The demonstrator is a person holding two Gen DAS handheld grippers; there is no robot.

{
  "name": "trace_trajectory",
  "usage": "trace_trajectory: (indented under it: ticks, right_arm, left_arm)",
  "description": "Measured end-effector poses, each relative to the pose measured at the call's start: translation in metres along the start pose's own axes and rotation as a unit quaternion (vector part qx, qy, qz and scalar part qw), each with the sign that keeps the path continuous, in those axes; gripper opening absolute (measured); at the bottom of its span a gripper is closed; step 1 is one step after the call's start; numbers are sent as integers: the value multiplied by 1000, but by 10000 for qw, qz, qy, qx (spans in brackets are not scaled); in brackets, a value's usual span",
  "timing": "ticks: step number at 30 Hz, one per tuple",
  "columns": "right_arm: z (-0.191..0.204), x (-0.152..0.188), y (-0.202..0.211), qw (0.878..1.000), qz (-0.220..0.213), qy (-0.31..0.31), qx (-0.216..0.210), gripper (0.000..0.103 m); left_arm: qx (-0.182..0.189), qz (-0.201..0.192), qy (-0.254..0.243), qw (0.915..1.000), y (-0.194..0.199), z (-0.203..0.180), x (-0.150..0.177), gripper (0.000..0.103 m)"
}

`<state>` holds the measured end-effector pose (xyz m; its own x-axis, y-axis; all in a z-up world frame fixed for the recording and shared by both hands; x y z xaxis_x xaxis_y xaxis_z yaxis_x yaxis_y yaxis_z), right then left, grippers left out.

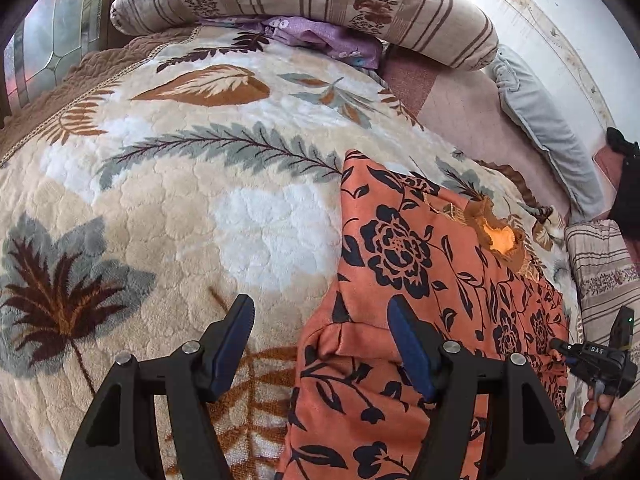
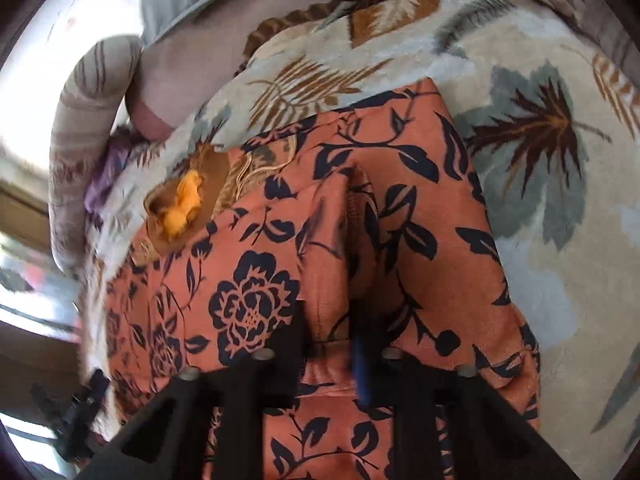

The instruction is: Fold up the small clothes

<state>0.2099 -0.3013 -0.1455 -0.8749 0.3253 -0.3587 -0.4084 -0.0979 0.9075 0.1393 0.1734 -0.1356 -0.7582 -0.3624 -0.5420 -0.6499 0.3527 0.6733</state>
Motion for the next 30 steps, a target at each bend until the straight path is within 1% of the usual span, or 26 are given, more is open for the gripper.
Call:
trace_trajectory:
  ticks: [2,3,4,5,6,7,8,9,10,11,12,13,15,17,18,19,20,21,22,23,24,25,26,27,29,30]
  right_arm:
    - [13,1,17,9978,-325,462,334,14]
    - [23,0,34,9928,-684,785,598,13]
    - [31,0,50,9858,-1044,1033,818,9]
    - [35,0,62,9793,-1321,1186,968,8]
    - [34,1,67,9771,-1434,1198,1017,8]
    - [30,3,61,9781,-1401,1127,1045,9]
    - [26,4,47,9800,-1258,1092,1093,11]
    - [16,7,23,9841,-935,1055,1080,11]
    - [6,10,4,9890,-549,896,1037,13]
    - [-6,14,-3,9946,-440,582,744,13]
    - [-16,15,5,9965,-600,306,490,13]
    - [-23,14,12,9974,-563,106,432,15]
    - [-32,8,29,9971,-697,-167,255,16]
    - [-27,-1,49,9949,-946,-278,-209,16]
    - [-21,-7,55,9932,-988,-263,-554,18]
    - [-13,-14,55,9912,-875,-232,-966,31]
    - [-3,-18,50,9885,-705,-214,-1317,62]
    - [3,-23,41,9850,-590,-217,-1607,77]
    - [6,-27,31,9828,-599,-216,-1732,87]
    - [6,-30,17,9841,-564,-215,-1669,86]
    - [-2,-31,-3,9887,-417,-367,-1391,86]
    - [-14,-29,-22,9898,-193,-736,-1206,84]
    - [-24,-25,-28,9836,-247,-1019,-1469,84]
    - [-28,-23,-23,9806,-420,-1044,-1602,84]
    - [-24,-23,-19,9844,-453,-793,-1505,84]
    - [-23,-20,-22,9866,-465,-628,-1431,84]
  left_arm:
    - [-3,-16,-62,10000,0,-3,-2,70]
    - [16,-31,-64,10000,2,-5,-4,70]
    - [62,-62,-75,9999,3,-8,-6,70]
    - [103,-94,-110,9998,3,-12,-8,70]
    - [126,-111,-166,9997,2,-17,-10,70]
    - [102,-91,-256,9996,-1,-22,-11,70]
    - [-28,-2,-365,9993,-9,-26,-11,70]
    - [-337,240,-483,9980,-23,-28,-10,70]
    - [-655,665,-555,9941,-41,-25,-5,70]
    - [-899,934,-737,9888,-55,-24,-1,71]
    - [-1007,768,-940,9875,-52,-29,0,72]
    - [-1109,789,-1059,9850,-51,-33,-1,72]
    - [-1120,810,-988,9855,-50,-34,-2,72]
    - [-1087,797,-920,9866,-49,-32,-2,72]
    - [-1099,794,-947,9862,-49,-32,-2,72]
    - [-1121,790,-985,9856,-50,-32,-1,72]
    - [-1143,780,-1020,9851,-51,-32,0,72]
    - [-1153,781,-1031,9849,-51,-33,1,72]
    - [-1139,795,-1005,9852,-50,-33,0,72]
    - [-1113,795,-942,9861,-48,-32,-2,72]
    - [-1066,758,-858,9877,-44,-32,-5,71]
    - [-978,697,-819,9894,-39,-35,-8,71]
    - [-775,562,-827,9920,-32,-40,-13,71]
    - [-593,449,-880,9933,-27,-46,-18,71]
    - [-223,293,-926,9950,-26,-60,-31,71]
    - [-20,335,-914,9953,-32,-66,-36,72]
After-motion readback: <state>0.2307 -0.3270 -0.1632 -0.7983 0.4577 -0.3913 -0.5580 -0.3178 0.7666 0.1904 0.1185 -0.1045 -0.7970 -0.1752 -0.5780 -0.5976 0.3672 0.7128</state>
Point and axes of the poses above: each gripper's, at about its wrist camera, not at the fingertips, and y roughly against the way its jaws point, z to its left, x to its underside, the point moved 2 cm from there along -y, roughly the way its jaws point, and after that the axes turned 13 degrees about x, right-handed, at the moved point
